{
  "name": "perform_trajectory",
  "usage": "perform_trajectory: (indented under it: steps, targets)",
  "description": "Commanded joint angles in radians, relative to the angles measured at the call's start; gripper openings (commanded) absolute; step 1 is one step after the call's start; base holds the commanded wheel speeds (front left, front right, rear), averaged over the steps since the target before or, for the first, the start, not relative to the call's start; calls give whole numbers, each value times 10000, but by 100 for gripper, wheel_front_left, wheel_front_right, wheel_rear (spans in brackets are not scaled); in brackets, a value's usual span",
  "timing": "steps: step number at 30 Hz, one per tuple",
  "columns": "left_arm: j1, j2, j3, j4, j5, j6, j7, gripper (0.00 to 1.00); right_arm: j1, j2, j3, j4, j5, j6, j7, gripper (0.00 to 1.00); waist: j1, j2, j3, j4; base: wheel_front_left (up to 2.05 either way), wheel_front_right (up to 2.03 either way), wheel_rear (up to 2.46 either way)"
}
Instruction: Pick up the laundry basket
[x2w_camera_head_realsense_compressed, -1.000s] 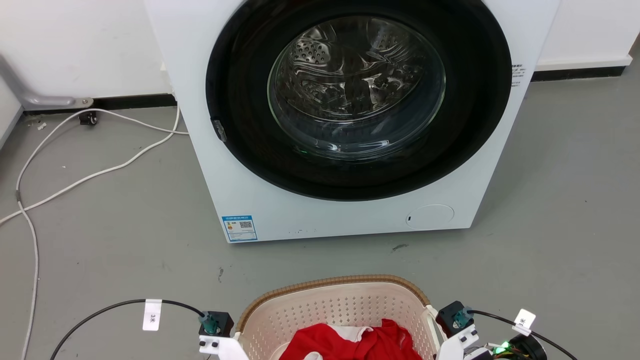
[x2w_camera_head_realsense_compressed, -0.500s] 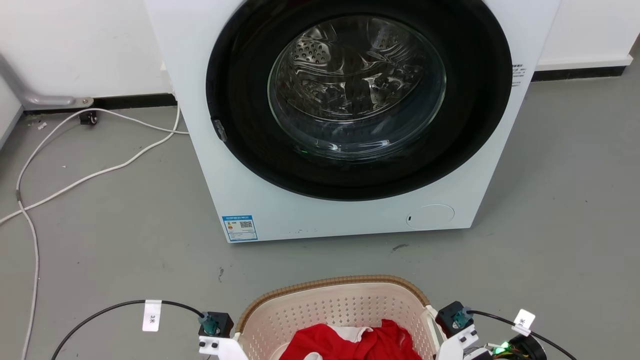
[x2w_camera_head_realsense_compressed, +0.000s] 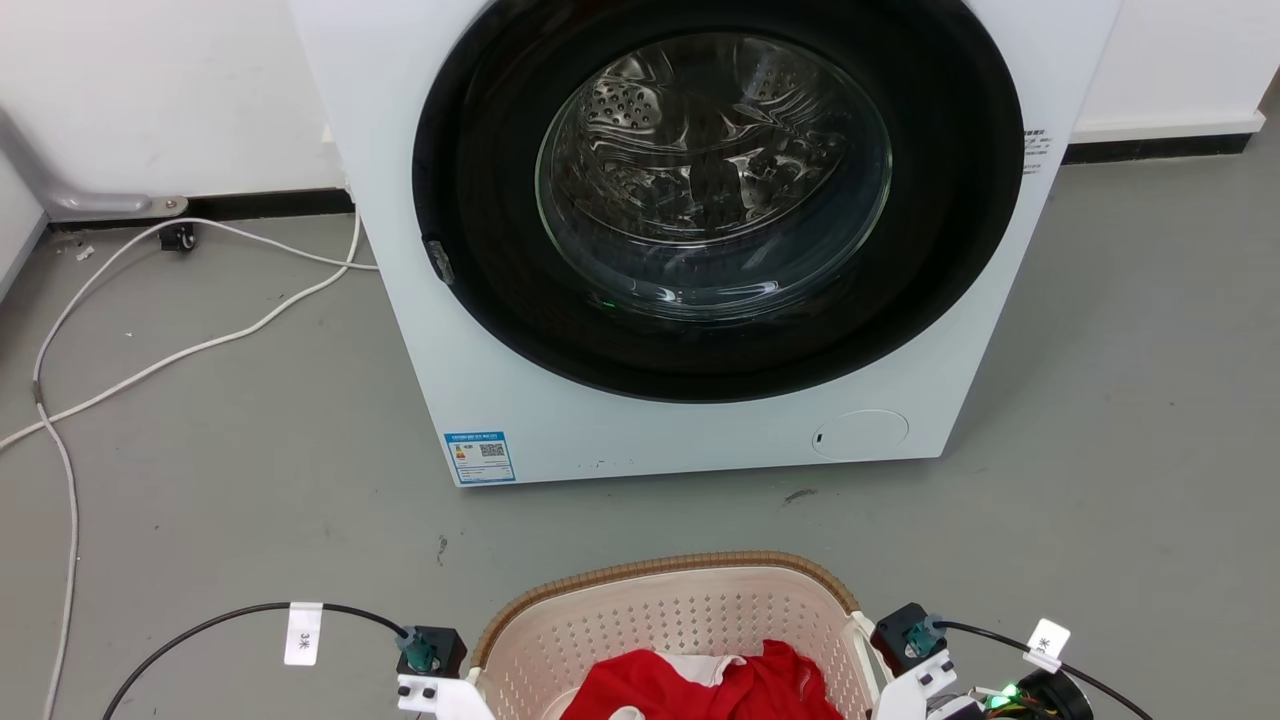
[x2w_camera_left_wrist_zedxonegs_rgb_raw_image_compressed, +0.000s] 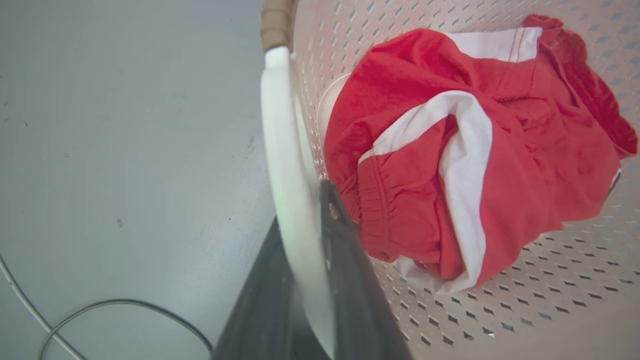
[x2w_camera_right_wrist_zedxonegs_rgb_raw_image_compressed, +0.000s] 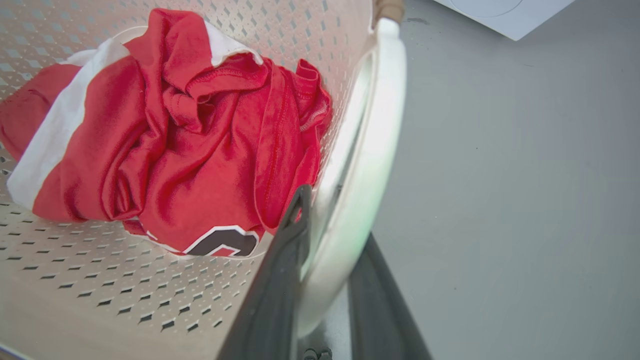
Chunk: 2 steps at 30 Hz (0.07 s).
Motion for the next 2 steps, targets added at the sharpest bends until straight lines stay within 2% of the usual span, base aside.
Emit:
perform_trajectory:
  steps: [1,2]
  targets:
    - [-133,29,-56,-14,16,-51,-56,0,31,68,45,-44,-14,114,-54,0,0,0,2,-2,0,0,0]
    - [-137,31,-75,-11,-11,-51,-59,0,27,70,44,-45,-12,114,-56,0,0,0,4,-2,0,0,0]
